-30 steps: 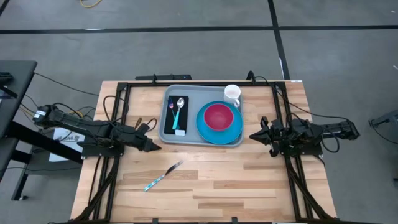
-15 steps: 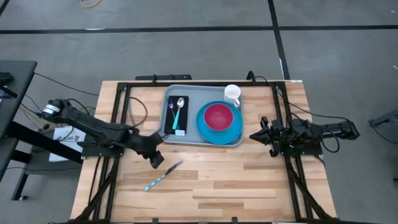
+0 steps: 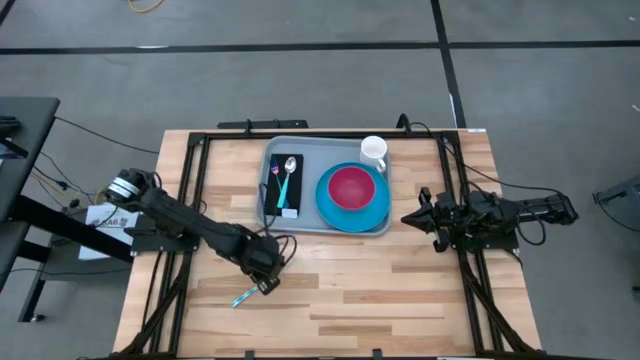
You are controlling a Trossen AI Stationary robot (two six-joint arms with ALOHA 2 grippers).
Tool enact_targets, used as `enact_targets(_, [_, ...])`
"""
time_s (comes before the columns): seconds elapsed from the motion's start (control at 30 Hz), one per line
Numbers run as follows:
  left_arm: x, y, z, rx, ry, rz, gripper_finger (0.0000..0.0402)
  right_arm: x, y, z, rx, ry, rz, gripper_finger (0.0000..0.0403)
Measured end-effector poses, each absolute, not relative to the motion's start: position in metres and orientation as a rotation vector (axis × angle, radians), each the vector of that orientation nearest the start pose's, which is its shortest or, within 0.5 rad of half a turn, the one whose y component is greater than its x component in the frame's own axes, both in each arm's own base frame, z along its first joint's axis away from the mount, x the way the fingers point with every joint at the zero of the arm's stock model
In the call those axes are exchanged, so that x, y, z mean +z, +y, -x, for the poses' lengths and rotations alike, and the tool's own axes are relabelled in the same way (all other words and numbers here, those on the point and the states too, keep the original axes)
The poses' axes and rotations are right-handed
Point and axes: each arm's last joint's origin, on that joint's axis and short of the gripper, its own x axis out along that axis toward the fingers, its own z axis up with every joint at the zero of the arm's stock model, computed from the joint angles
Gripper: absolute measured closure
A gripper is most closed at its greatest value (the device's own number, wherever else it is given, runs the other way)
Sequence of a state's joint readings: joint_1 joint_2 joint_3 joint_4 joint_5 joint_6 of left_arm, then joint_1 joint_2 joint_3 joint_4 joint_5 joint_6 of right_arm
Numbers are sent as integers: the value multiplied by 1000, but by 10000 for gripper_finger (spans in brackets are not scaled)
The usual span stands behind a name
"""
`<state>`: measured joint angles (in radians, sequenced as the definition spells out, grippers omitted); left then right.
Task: Set up tray
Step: Put the white patterned knife on top of the black napkin
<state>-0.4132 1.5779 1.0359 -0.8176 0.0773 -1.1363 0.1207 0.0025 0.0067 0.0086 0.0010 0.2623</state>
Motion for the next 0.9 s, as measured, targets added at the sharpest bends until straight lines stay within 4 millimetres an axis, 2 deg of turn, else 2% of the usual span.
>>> enact_targets(0.2, [195,-137,-253,435,1457,716,329,166,12,-97,121,3,-263,403])
enact_targets(0.37, [195,-149,-248,479,1421,762,291,166,12,-97,121,3,-263,403])
enact_targets(0.6, [196,-154,-245,465,1409,726,234,166,12,-97,121,4,-263,403])
enact_targets(0.77, [194,-153,-245,462,1393,703,228,166,12,-97,121,4,-263,403])
enact_targets(0.9, [183,-156,-244,462,1427,691,233,166,12,-97,121,4,-263,403])
